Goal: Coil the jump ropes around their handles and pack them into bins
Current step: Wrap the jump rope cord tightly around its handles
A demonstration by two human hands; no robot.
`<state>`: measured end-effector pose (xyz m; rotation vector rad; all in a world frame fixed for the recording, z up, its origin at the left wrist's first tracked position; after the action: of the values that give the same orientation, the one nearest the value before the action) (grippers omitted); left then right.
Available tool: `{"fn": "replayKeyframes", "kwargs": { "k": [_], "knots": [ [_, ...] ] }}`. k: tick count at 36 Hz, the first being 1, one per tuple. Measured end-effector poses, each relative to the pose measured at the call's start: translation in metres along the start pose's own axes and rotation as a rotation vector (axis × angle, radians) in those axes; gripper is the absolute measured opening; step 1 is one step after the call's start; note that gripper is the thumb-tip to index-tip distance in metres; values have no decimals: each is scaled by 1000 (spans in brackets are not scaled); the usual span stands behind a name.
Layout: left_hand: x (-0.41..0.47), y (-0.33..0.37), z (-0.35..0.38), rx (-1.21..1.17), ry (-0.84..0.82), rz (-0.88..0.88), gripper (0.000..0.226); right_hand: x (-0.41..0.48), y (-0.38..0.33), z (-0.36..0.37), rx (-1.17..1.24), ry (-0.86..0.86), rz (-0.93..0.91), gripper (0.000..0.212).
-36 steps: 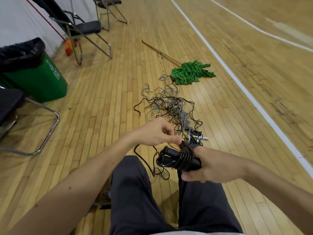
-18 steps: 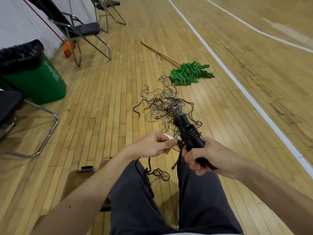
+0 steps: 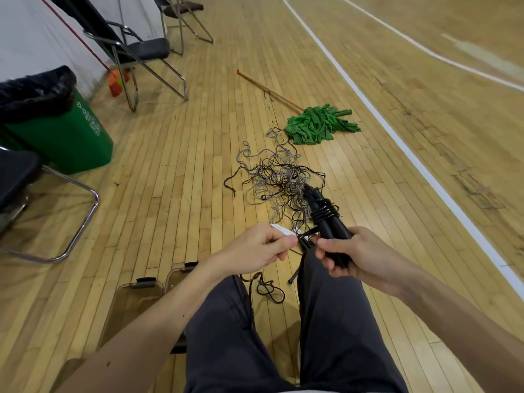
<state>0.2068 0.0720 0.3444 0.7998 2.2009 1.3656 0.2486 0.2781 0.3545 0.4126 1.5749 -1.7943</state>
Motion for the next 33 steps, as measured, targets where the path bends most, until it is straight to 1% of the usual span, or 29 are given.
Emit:
{"fn": "replayKeyframes", "kwargs": {
  "k": [3, 6, 9, 12, 16, 19, 23, 28, 30, 33],
  "knots": [
    [-2, -5, 5, 10, -22, -40, 42, 6, 2, -4, -94, 162, -67, 25],
    [-5, -9, 8, 33, -26, -93, 36, 10, 4, -8, -169, 288, -124, 19],
    [-10, -15, 5, 89, -41, -182, 39, 13, 1, -19, -163, 394, -167, 13],
    [-16, -21, 3, 127, -47, -239, 44, 16, 0, -33, -172, 430, -155, 13],
    [-17, -8, 7, 364, -65, -162, 45, 25, 12, -43, -273, 484, -105, 14],
    [-15, 11, 10, 556, -104, -81, 45, 33, 19, -46, -267, 508, -70, 12],
    [-12, 30, 8, 753, -117, 22, 38, 37, 21, -45, -250, 497, -31, 12],
    [-13, 54, 6, 922, -145, 160, 34, 39, 17, -42, -199, 410, 49, 19],
    [-13, 64, 5, 1008, -151, 205, 36, 40, 17, -38, -260, 342, 109, 21],
    [-11, 77, -2, 1088, -177, 257, 39, 38, 18, -29, -444, 172, 275, 25]
  ]
}}
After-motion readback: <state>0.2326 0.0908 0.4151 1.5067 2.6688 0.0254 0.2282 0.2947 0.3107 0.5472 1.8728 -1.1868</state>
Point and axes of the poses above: each hand's wrist, its own x-axis towards the middle knuckle, its own z-axis out of the palm, y = z × x, the point moved 2 cm from there along x, towards the middle knuckle, and after that the axes turned 13 degrees about z, right-handed, at the moved point
